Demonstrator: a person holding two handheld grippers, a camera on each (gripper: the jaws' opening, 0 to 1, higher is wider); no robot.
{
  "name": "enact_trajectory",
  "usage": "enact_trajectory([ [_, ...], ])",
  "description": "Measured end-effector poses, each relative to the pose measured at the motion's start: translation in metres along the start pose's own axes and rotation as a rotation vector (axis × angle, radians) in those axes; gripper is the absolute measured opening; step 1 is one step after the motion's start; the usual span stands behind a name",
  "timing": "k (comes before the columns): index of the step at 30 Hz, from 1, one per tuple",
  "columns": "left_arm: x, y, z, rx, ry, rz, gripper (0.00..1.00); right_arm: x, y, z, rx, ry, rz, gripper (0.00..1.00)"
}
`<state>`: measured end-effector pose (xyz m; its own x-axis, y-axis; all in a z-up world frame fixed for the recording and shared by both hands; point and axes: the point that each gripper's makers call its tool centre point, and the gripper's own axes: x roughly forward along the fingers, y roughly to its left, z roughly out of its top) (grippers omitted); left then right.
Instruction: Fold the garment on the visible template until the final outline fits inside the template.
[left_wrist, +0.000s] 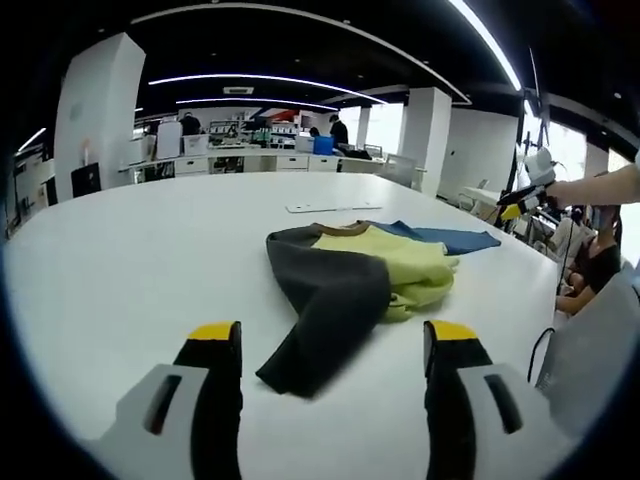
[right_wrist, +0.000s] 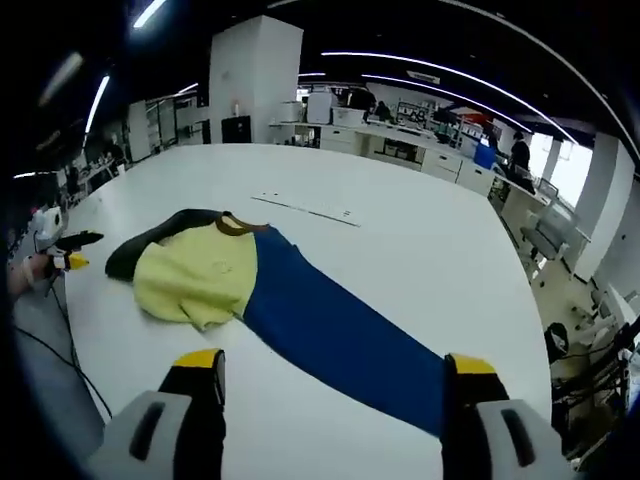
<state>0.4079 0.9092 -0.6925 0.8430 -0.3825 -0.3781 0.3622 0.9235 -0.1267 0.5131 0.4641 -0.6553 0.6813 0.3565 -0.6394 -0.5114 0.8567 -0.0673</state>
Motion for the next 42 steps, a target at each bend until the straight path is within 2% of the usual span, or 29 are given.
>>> enact_trajectory([
  [7, 0.0, -0.001, -0.003, -0.016, 0.011, -0.005, 0.62, -0.016, 0.016, 0.004, -0.013, -0.051, 0.01, 0.86],
  [9, 0.0, -0.002, -0.006, -0.017, 0.024, -0.011, 0.57, -0.022, 0.019, 0.004, -0.026, -0.063, 0.008, 0.85],
  [12, 0.001, -0.002, -0.011, -0.013, 0.047, -0.013, 0.5, -0.028, 0.024, 0.005, 0.001, -0.096, 0.008, 0.84],
  [18, 0.004, 0.001, -0.025, 0.0, 0.098, -0.007, 0.35, -0.031, 0.032, -0.002, -0.012, -0.125, -0.002, 0.81],
  [20, 0.005, 0.004, -0.03, -0.005, 0.114, -0.001, 0.34, -0.032, 0.036, -0.004, -0.022, -0.138, -0.003, 0.8],
  [23, 0.007, 0.007, -0.034, -0.008, 0.128, 0.002, 0.34, -0.035, 0.039, -0.008, -0.103, -0.157, -0.042, 0.73],
  [28, 0.011, 0.006, -0.043, -0.033, 0.16, -0.004, 0.33, -0.039, 0.054, -0.016, -0.092, -0.175, -0.036, 0.71],
  [30, 0.015, 0.011, -0.051, 0.029, 0.195, 0.005, 0.33, -0.039, 0.06, -0.02, -0.086, -0.179, -0.019, 0.71],
  [31, 0.017, 0.018, -0.055, 0.04, 0.205, 0.05, 0.34, -0.038, 0.063, -0.023, -0.083, -0.176, -0.012, 0.71],
  [32, 0.019, 0.018, -0.056, 0.031, 0.207, 0.043, 0.33, -0.038, 0.064, -0.026, -0.085, -0.175, -0.011, 0.7],
  [36, 0.019, 0.025, -0.062, 0.048, 0.232, 0.051, 0.18, -0.04, 0.066, -0.034, -0.085, -0.167, -0.004, 0.7],
  [38, 0.019, 0.025, -0.062, 0.054, 0.233, 0.049, 0.14, -0.042, 0.065, -0.037, -0.081, -0.167, -0.008, 0.7],
  [42, 0.02, 0.023, -0.064, 0.063, 0.242, 0.038, 0.18, -0.045, 0.062, -0.041, -0.051, -0.167, -0.011, 0.68],
])
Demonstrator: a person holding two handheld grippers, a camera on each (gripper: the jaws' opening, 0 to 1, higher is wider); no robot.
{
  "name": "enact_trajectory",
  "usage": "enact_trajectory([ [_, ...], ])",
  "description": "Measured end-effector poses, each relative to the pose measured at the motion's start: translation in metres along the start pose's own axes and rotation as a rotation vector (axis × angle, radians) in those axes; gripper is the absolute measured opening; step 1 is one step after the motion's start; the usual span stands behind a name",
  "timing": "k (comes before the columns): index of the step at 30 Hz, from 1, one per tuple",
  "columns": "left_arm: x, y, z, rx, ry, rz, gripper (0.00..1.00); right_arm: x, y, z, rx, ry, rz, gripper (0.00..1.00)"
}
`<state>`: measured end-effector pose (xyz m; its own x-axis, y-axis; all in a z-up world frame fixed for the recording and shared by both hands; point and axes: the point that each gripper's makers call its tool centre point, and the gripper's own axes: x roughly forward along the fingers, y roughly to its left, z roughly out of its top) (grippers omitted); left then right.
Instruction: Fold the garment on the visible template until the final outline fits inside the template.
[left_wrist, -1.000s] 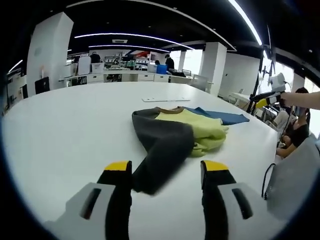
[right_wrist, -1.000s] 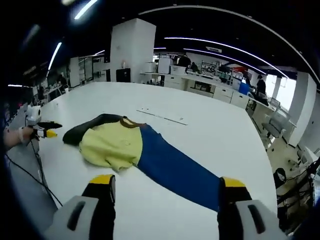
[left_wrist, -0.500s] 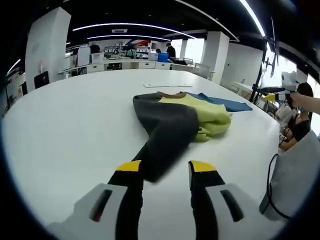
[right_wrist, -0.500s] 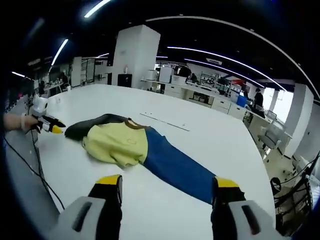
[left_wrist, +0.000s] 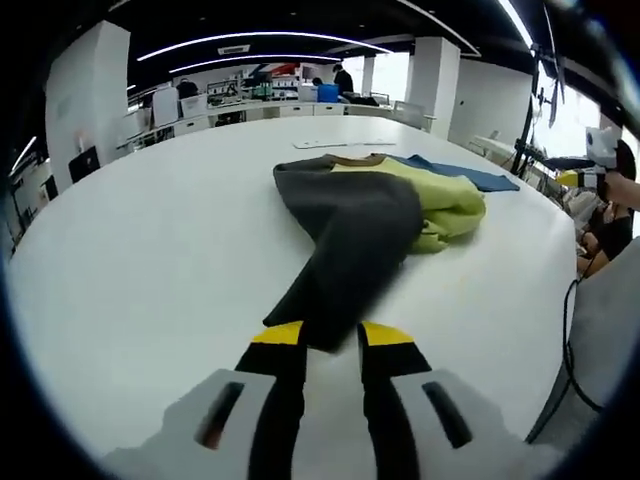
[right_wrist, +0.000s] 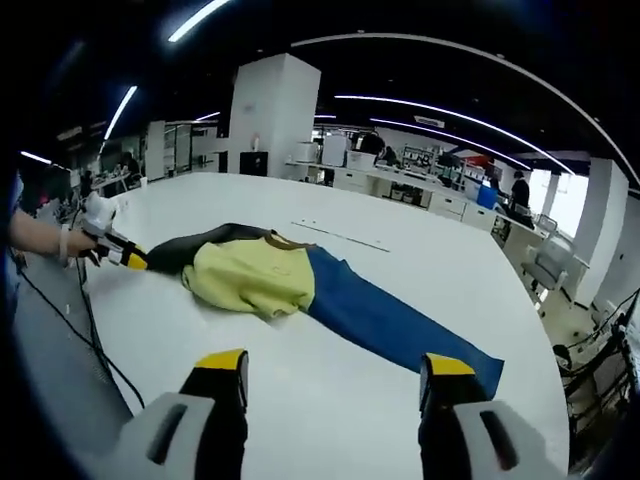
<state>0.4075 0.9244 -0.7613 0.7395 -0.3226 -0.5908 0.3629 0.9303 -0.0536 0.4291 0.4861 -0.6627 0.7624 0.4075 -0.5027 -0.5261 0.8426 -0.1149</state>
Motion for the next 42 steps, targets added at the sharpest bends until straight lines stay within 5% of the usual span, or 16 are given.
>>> enact_trajectory([
  [5, 0.003, -0.007, 0.002, 0.007, 0.005, -0.03, 0.0, 0.0, 0.002, -0.002, 0.041, -0.012, -0.003, 0.67],
  [13, -0.011, -0.011, 0.022, -0.046, -0.024, -0.065, 0.0, 0.002, 0.015, -0.004, 0.062, -0.016, 0.011, 0.67],
  [26, -0.044, 0.029, 0.077, -0.143, -0.104, 0.004, 0.0, 0.001, 0.022, 0.004, 0.091, -0.052, -0.001, 0.66],
  [42, -0.057, 0.073, 0.081, -0.217, -0.072, 0.027, 0.0, -0.02, 0.046, 0.027, 0.127, -0.116, -0.066, 0.65],
])
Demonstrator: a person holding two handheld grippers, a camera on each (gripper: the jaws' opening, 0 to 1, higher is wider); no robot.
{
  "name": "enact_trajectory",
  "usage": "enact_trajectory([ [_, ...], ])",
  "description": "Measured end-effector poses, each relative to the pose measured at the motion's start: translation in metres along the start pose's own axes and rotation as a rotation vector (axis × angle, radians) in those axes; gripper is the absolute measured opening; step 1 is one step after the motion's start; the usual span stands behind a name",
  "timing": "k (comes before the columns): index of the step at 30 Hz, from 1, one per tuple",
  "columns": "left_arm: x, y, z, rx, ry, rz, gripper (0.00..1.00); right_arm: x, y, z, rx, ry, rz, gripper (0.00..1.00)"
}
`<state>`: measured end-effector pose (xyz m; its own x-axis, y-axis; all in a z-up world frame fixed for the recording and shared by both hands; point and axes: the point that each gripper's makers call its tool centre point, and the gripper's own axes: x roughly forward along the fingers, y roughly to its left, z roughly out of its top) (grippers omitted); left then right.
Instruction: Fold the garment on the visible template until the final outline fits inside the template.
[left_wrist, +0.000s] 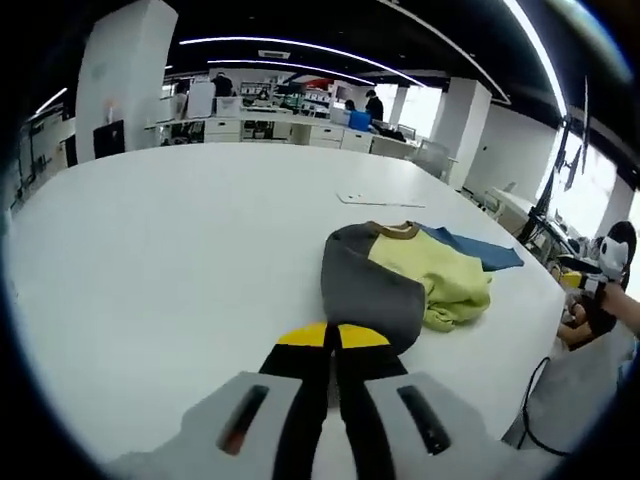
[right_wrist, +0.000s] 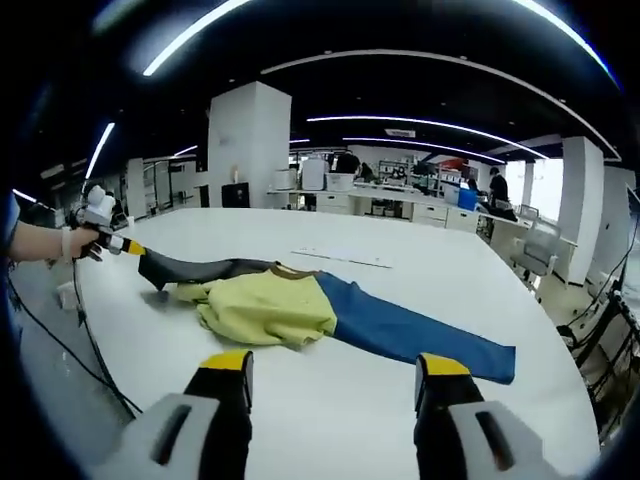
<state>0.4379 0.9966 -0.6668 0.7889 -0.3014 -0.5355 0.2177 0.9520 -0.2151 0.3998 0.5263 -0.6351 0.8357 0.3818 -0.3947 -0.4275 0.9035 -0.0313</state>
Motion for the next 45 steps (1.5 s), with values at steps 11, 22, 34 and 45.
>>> enact_trajectory([
  [11, 0.013, 0.042, 0.006, 0.0, 0.074, 0.017, 0.0, -0.011, 0.003, 0.0, 0.018, -0.001, -0.077, 0.65],
  [22, 0.026, 0.089, -0.003, 0.04, 0.165, 0.025, 0.0, -0.021, 0.004, -0.002, 0.037, 0.022, -0.149, 0.65],
  [34, 0.037, 0.126, -0.008, 0.106, 0.255, 0.045, 0.0, -0.024, 0.002, -0.002, 0.028, 0.059, -0.189, 0.65],
  [45, 0.06, 0.146, -0.008, 0.137, 0.314, 0.072, 0.0, -0.022, -0.002, -0.006, 0.02, 0.094, -0.209, 0.65],
])
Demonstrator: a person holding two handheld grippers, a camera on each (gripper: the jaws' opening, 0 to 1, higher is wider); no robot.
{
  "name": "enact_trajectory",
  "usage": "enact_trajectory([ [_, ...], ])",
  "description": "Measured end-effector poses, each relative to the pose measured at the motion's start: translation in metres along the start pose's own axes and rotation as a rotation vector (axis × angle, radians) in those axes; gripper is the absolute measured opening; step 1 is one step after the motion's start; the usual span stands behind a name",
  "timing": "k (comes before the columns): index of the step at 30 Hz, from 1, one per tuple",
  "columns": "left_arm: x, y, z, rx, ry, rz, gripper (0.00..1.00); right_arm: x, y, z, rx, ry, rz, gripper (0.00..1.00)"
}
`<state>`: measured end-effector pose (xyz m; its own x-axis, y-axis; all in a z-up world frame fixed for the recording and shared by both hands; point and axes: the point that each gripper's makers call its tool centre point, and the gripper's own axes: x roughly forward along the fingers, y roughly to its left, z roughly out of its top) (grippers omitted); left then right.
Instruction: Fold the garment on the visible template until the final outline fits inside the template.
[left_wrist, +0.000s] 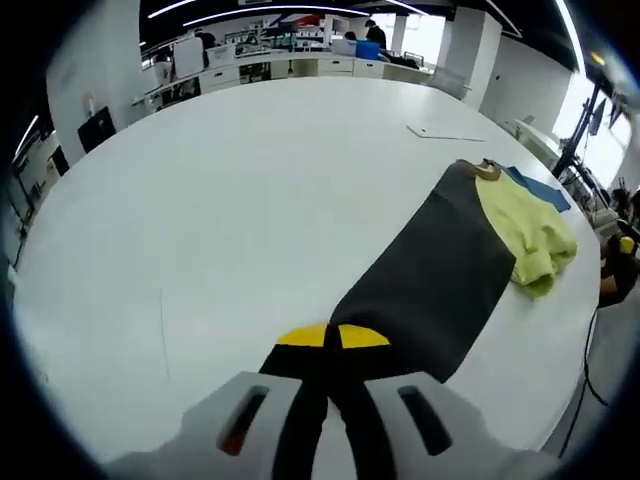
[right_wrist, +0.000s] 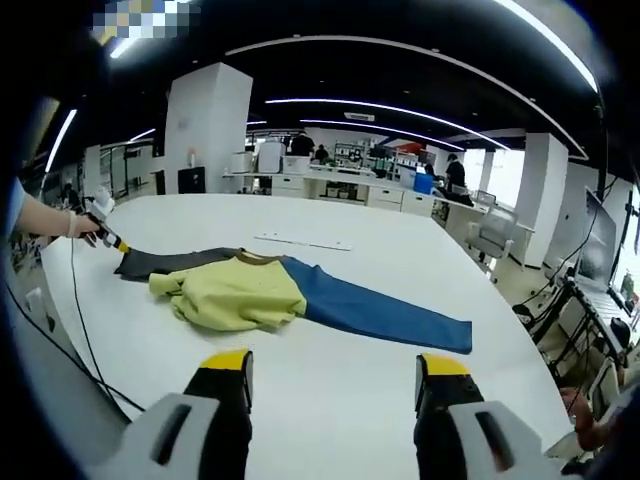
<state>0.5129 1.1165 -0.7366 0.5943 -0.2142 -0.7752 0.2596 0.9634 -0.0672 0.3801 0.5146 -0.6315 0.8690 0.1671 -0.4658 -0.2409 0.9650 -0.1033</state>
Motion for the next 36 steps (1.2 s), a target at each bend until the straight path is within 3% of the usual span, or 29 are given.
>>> enact_trajectory([
  [9, 0.01, 0.011, -0.008, -0.029, 0.058, 0.037, 0.0, 0.006, 0.001, -0.003, 0.015, 0.009, -0.003, 0.65],
  [11, 0.011, 0.011, -0.007, -0.019, 0.049, 0.036, 0.0, 0.007, 0.001, -0.004, 0.015, 0.013, -0.002, 0.65],
  [14, 0.009, 0.012, -0.001, 0.028, -0.015, 0.039, 0.0, 0.008, 0.002, -0.005, 0.019, 0.013, 0.002, 0.65],
  [17, 0.005, 0.012, 0.0, -0.015, -0.055, 0.027, 0.0, 0.009, 0.003, -0.004, 0.022, 0.01, 0.005, 0.65],
  [21, -0.003, 0.016, 0.002, 0.008, -0.096, 0.034, 0.24, 0.011, 0.005, -0.003, 0.017, 0.007, 0.013, 0.65],
  [29, -0.013, 0.015, 0.0, -0.021, -0.141, 0.003, 0.46, 0.014, 0.012, 0.0, 0.016, -0.004, 0.037, 0.65],
  [36, -0.019, -0.006, -0.006, 0.002, -0.165, -0.08, 0.64, 0.014, 0.013, 0.001, 0.015, -0.01, 0.044, 0.65],
])
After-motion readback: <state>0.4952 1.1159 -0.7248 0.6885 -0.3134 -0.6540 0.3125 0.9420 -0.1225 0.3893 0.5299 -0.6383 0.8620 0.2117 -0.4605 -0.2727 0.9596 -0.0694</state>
